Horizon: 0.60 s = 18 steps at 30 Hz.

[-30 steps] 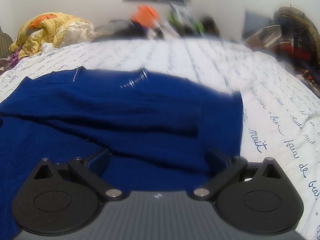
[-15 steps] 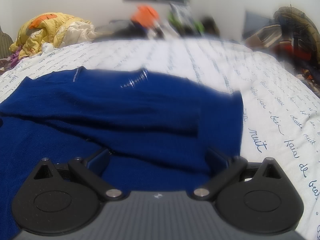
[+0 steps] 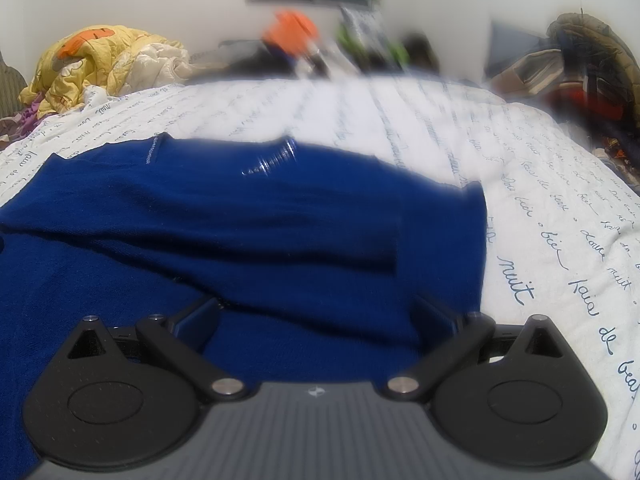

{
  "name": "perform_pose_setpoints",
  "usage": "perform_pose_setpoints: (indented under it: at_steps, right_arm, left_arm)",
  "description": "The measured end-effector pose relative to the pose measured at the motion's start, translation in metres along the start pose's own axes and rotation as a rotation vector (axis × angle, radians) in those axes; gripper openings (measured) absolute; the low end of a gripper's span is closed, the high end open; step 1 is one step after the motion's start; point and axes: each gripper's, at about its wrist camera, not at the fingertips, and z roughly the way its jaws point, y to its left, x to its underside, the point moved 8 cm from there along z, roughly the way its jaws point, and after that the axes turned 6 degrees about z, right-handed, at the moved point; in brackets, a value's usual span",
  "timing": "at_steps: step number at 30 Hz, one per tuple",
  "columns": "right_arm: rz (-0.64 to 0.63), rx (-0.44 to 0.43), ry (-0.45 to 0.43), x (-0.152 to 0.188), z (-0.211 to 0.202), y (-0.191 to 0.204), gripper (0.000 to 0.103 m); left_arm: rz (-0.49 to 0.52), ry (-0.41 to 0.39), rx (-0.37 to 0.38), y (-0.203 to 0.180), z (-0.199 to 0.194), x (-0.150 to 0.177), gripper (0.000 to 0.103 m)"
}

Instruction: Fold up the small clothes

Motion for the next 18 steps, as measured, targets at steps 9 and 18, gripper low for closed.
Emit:
perform_pose_setpoints:
  at_steps: [9, 18]
  right_arm:
    - [0.042, -0.066, 0.026, 0.006, -0.019, -0.002, 0.103]
    - [0.116, -0.130, 0.046, 0.018, -0.050, -0.011, 0.103]
  left_arm:
    - [0.025, 0.002, 0.052, 0.001, -0.025, 0.010, 0.103]
    - [0.006, 0.012, 0.043, 0.008, -0.047, 0.021, 0.103]
